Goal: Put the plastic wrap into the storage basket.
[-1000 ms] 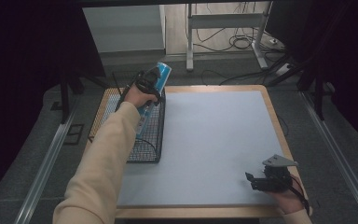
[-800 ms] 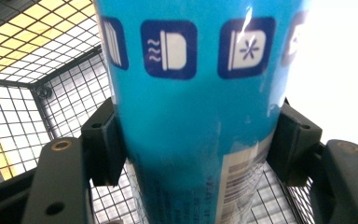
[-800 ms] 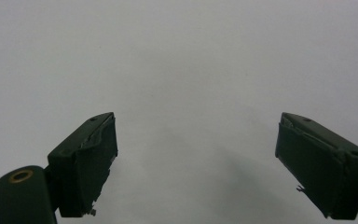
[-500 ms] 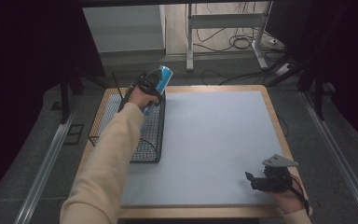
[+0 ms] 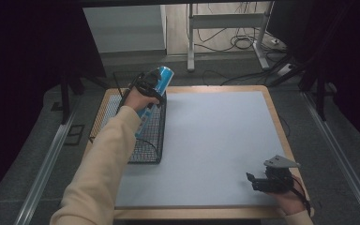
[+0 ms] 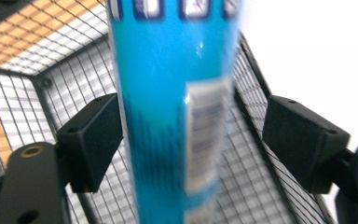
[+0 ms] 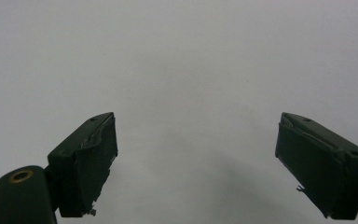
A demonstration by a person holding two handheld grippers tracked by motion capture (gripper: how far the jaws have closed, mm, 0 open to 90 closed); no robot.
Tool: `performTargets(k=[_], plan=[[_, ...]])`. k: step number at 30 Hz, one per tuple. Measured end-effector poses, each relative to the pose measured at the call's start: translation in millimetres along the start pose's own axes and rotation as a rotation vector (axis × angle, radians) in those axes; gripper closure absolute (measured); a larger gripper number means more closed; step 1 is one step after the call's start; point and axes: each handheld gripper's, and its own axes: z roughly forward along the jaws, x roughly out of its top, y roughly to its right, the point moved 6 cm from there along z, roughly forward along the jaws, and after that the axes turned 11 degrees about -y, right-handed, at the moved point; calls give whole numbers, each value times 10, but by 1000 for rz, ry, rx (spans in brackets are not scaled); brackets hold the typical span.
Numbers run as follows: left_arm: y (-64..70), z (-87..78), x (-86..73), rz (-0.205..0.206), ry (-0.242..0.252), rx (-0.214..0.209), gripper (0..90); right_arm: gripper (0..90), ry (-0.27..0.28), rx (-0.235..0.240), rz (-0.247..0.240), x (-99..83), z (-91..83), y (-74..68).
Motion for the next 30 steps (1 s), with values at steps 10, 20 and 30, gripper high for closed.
performTargets(k=[10, 20, 30], plan=[[353, -257, -381, 97, 113, -57, 197, 131, 6, -3, -9, 10, -16, -37], [725, -303, -902, 170, 208, -119, 201, 132, 15, -6, -12, 19, -42, -65], [1145, -355, -1332, 259, 356, -222, 216, 132, 24, -24, -17, 31, -69, -96]])
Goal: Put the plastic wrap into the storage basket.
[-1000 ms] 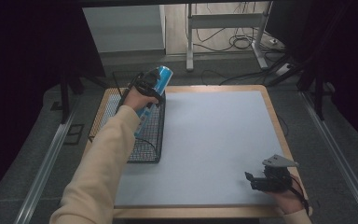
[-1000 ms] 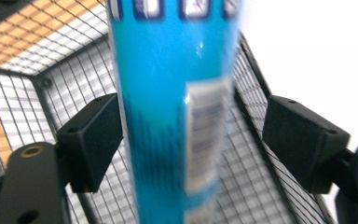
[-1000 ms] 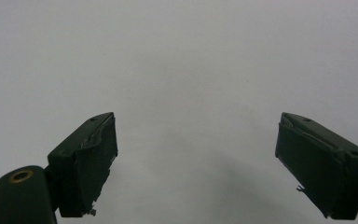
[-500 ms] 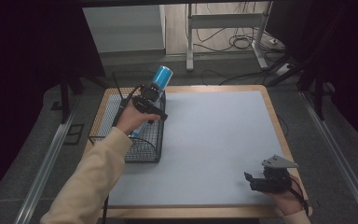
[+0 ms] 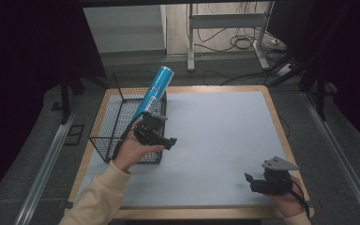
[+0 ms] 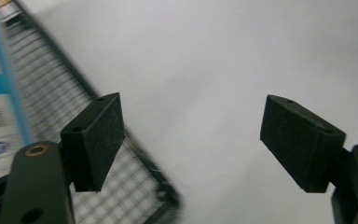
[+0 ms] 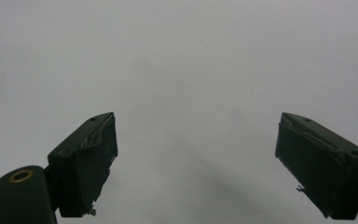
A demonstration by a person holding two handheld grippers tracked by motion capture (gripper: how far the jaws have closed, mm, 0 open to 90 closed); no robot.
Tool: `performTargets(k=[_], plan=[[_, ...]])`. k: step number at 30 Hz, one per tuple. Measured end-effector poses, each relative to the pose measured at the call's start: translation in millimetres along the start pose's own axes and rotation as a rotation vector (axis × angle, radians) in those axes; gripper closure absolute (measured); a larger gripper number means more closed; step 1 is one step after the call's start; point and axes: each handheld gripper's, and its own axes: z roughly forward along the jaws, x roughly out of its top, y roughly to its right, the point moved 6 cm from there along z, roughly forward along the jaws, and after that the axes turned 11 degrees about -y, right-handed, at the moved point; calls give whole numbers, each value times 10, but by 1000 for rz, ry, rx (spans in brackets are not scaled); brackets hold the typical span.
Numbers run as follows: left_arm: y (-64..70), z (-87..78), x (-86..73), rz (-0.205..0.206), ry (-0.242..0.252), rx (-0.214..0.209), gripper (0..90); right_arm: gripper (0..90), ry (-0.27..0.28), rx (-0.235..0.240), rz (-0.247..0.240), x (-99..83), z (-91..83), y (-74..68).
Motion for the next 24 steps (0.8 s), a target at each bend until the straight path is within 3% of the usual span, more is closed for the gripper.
performTargets(k=[5, 10, 24], plan=[[309, 82, -185, 70, 11, -57, 212, 132, 4, 1, -8, 14, -15, -29], [478, 207, -299, 108, 19, -89, 212, 132, 1, -2, -20, 18, -13, -56], [584, 356, -444, 104, -5, -110, 212, 131, 4, -8, -15, 6, 4, -19]])
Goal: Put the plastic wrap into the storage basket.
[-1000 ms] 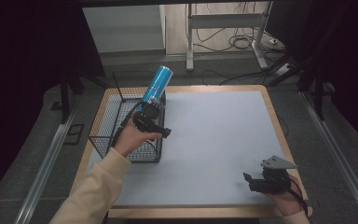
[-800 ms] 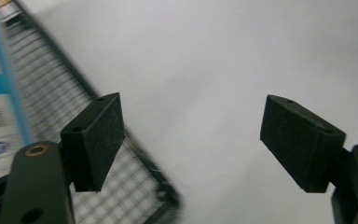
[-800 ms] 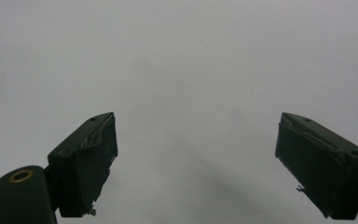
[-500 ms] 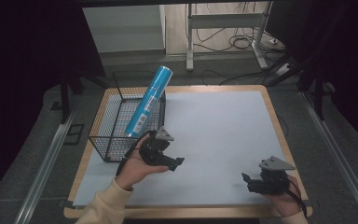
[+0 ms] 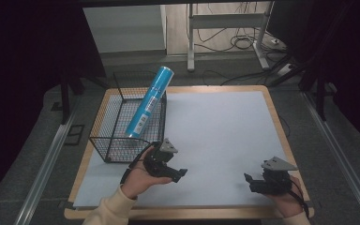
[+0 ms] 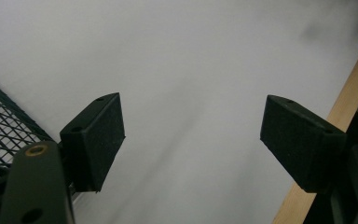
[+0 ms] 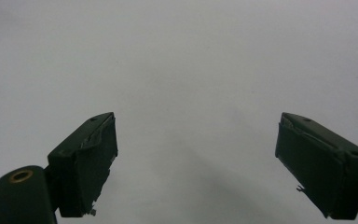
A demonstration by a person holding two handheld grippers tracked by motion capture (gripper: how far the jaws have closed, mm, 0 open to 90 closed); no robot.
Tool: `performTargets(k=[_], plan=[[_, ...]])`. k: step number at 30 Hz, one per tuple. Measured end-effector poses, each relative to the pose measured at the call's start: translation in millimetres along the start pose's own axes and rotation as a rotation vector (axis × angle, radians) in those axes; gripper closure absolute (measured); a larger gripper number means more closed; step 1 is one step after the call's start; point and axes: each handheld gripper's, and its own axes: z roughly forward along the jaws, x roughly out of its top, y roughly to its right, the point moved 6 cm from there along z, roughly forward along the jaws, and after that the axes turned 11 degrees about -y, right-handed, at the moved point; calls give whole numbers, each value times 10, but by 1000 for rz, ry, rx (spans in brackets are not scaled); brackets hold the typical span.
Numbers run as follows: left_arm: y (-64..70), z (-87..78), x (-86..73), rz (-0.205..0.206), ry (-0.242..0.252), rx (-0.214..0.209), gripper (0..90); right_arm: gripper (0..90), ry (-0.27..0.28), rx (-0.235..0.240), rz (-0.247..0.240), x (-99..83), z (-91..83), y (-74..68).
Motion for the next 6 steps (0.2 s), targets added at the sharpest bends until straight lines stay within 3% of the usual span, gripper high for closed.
performTargets(k=[6], plan=[[-9, 16, -2, -8, 0, -2, 208, 131, 21, -3, -5, 18, -8, -2]])
